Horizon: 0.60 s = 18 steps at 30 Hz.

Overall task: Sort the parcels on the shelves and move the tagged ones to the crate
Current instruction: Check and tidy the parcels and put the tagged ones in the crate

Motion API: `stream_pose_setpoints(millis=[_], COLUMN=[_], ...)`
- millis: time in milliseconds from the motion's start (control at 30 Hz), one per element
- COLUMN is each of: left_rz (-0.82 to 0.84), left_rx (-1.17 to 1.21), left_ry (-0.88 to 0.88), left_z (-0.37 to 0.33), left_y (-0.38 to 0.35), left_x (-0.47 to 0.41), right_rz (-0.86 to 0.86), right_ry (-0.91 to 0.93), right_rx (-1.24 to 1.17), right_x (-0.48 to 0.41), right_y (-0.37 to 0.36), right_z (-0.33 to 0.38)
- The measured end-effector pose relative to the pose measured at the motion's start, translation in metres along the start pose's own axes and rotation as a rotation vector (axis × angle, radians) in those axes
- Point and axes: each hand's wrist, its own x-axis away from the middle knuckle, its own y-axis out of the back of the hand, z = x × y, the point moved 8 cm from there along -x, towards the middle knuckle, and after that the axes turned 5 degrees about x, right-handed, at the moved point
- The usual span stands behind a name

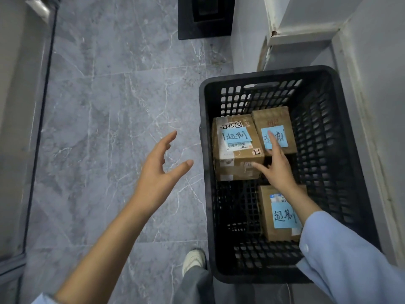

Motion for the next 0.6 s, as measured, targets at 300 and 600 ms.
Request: stream_pose_setpoints(millis=[300,600], left_rz=[0.022,0.002], left_rx=[-0.005,-0.026], left_ry=[0.017,0.027], left_z=[0.015,0.032], left_y=[-0.006,-0.003], left_x=[0.0,0.003], right_rz=[0.025,0.087], right_ry=[0.049,0.0], right_rx=[0.376,0.509], right_x=[0.004,0.002], right_y=[-0.041,-0.049], right_z=[-0.006,-0.037])
